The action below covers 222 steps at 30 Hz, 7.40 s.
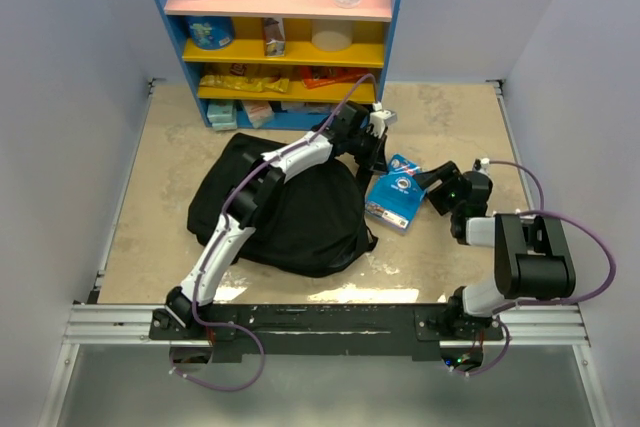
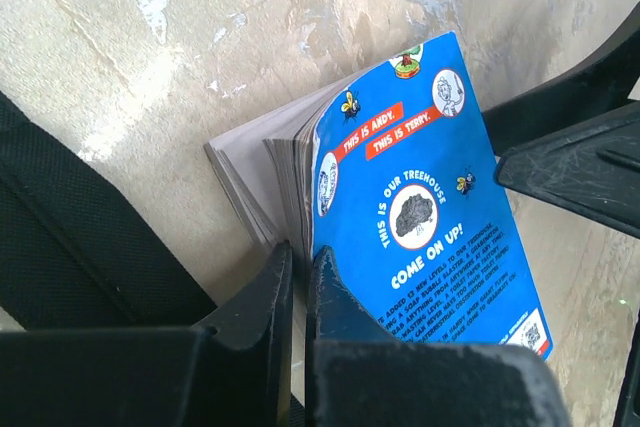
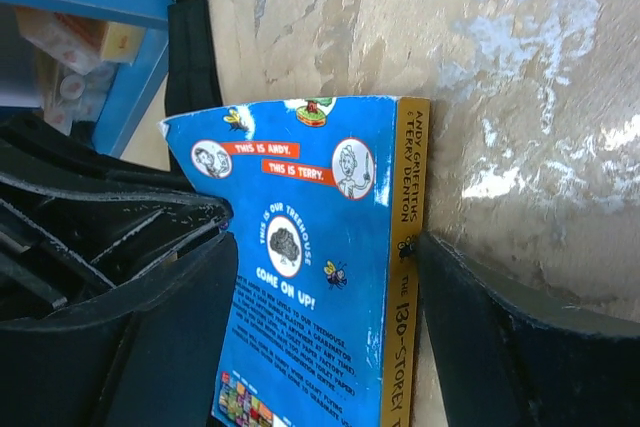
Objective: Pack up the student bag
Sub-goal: Pick up the book from the center of the board, then place the book in the student bag.
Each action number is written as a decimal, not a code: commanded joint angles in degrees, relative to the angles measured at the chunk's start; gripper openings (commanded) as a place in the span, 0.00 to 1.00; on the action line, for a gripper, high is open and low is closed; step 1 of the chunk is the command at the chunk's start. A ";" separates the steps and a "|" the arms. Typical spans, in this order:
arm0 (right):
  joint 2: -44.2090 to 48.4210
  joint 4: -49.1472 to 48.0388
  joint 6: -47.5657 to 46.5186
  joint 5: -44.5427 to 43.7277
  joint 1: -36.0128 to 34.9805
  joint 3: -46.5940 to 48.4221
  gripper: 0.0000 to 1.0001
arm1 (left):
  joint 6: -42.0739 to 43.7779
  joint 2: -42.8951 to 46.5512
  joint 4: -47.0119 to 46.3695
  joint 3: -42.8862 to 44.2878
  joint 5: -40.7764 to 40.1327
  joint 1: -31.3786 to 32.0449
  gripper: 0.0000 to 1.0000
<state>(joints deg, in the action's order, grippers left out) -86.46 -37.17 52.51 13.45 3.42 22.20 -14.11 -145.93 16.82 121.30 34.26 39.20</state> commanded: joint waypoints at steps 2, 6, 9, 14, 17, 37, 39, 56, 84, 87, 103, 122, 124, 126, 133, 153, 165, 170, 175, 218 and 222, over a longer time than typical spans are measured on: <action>4.18 -2.84 1.81 10.63 -2.63 -0.84 0.76 | 2.33 6.17 -5.39 -2.73 3.53 2.37 0.00; 6.21 2.17 -1.70 7.91 -0.96 -0.93 0.79 | 6.45 13.81 -5.40 -7.04 5.63 2.20 0.00; 8.32 4.64 -2.93 5.27 0.36 -1.63 0.85 | 7.78 16.45 -2.76 -6.77 7.48 1.93 0.00; 8.59 4.30 -4.00 4.65 1.06 -1.37 0.92 | 8.22 18.13 -0.82 -6.77 8.98 2.02 0.00; 7.71 3.51 -4.35 5.79 2.29 -1.63 0.92 | 7.87 18.40 -0.65 -6.86 9.33 2.02 0.00; -19.20 -63.06 24.22 23.90 3.00 -11.03 0.10 | 8.65 17.52 -0.48 -5.29 7.05 3.78 0.32; -15.17 -59.27 21.77 23.03 3.00 -11.38 0.00 | 10.94 18.48 1.89 -4.67 5.39 3.69 0.57; 24.67 7.54 -4.87 8.96 2.91 -2.60 0.00 | 36.07 50.70 28.53 -23.62 -10.97 7.46 1.00; 32.49 19.85 -6.54 9.66 2.64 4.78 0.00 | 34.41 58.92 13.50 -56.25 -40.67 29.62 1.00; 32.84 20.73 -6.98 9.92 2.73 5.14 0.00 | 34.94 57.34 13.94 -56.00 -42.61 29.62 1.00; 38.20 8.26 11.36 20.03 2.38 6.01 0.00 | 38.89 63.74 15.79 -41.58 -51.05 15.65 0.00; 37.68 16.78 13.32 12.13 -29.51 10.24 0.00 | 34.76 79.92 8.58 -43.16 -54.48 12.57 0.00; 36.02 18.18 12.19 10.90 -32.75 10.15 0.00 | 34.94 80.19 9.45 -42.64 -53.43 12.57 0.00; 34.87 20.02 11.47 10.19 -34.26 9.36 0.00 | 34.85 80.53 9.81 -41.76 -52.02 12.65 0.00; 26.97 16.78 13.32 9.83 -37.25 5.66 0.00 | 34.59 80.27 11.83 -39.03 -45.87 12.57 0.00; 2.69 -6.29 19.93 27.07 -38.05 21.93 0.00 | 34.50 82.21 15.44 -41.84 -34.61 12.57 0.00; 1.93 -11.14 20.76 33.48 -38.05 24.39 0.00 | 34.59 81.68 15.53 -41.75 -34.61 12.66 0.00; -10.03 -36.25 32.29 34.36 -37.87 26.83 0.00 | 34.32 81.24 15.61 -41.40 -32.94 12.66 0.00; -22.60 -53.70 44.00 30.50 -37.26 33.17 0.00 | 34.41 80.89 16.40 -40.61 -32.77 12.66 0.00; 11.66 -14.51 19.64 -13.81 -38.76 10.14 0.00 | 32.83 79.22 16.49 -39.56 -29.69 11.60 0.00; 9.03 -16.70 21.31 -14.16 -37.96 13.22 0.00 | 32.92 79.13 16.93 -39.12 -29.60 11.60 0.00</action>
<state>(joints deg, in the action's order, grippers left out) -77.17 -44.66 70.24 6.90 -36.71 30.26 20.05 -67.92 38.06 77.89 2.81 50.37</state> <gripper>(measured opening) 0.263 0.018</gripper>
